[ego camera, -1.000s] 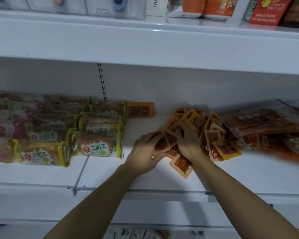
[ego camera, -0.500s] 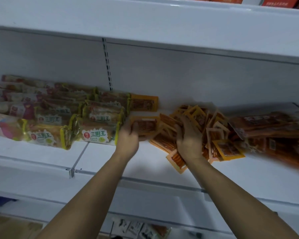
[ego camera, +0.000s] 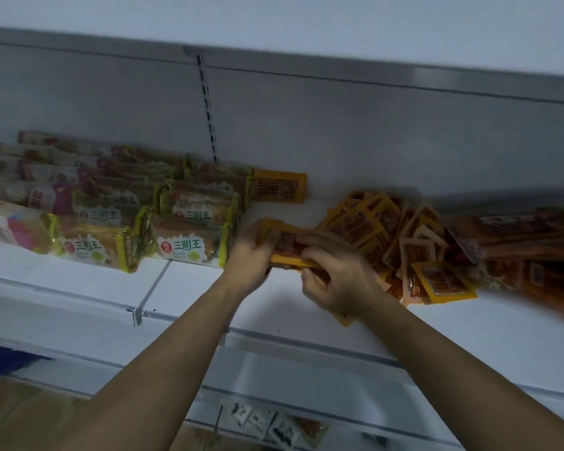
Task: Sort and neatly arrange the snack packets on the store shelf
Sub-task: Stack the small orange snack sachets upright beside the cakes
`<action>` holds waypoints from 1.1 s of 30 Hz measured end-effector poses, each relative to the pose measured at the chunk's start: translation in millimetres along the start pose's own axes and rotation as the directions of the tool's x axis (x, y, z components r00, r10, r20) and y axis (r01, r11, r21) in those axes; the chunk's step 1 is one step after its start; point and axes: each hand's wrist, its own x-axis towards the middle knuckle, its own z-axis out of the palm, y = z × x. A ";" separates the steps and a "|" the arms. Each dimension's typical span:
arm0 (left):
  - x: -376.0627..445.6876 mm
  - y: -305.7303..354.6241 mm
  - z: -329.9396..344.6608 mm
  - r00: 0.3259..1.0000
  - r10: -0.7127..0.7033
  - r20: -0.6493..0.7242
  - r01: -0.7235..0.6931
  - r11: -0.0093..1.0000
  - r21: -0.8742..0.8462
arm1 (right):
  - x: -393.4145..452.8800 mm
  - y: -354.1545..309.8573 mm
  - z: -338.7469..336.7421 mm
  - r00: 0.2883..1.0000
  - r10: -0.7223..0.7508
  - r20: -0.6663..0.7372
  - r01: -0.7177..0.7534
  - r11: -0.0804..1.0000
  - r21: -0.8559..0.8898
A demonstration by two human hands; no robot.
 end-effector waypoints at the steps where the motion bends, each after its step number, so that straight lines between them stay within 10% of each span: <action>1: 0.3 -2.3 -1.0 1.000 0.020 -0.016 -0.019 0.999 0.025 | 0.7 -1.3 -0.6 1.000 0.016 -0.019 -0.016 1.000 0.004; 11: 1.9 -8.8 -5.9 0.994 0.099 -0.055 -0.091 0.988 0.125 | 27.0 -4.8 -17.9 0.778 0.568 0.269 -0.627 0.730 0.271; 18: -2.7 -2.0 -2.8 0.978 0.072 -0.196 -0.049 0.991 0.123 | 68.7 27.3 -30.0 0.802 0.580 0.145 -0.596 0.758 0.266; 27: 6.4 -14.0 -5.1 0.981 0.154 -0.116 -0.065 0.830 0.554 | 126.5 70.5 42.1 0.536 0.822 0.193 -0.837 0.547 -0.003; 33: 9.1 -17.2 -6.2 0.982 0.169 -0.080 -0.074 0.746 0.662 | 130.3 69.2 55.3 0.597 0.793 0.121 -0.793 0.606 -0.066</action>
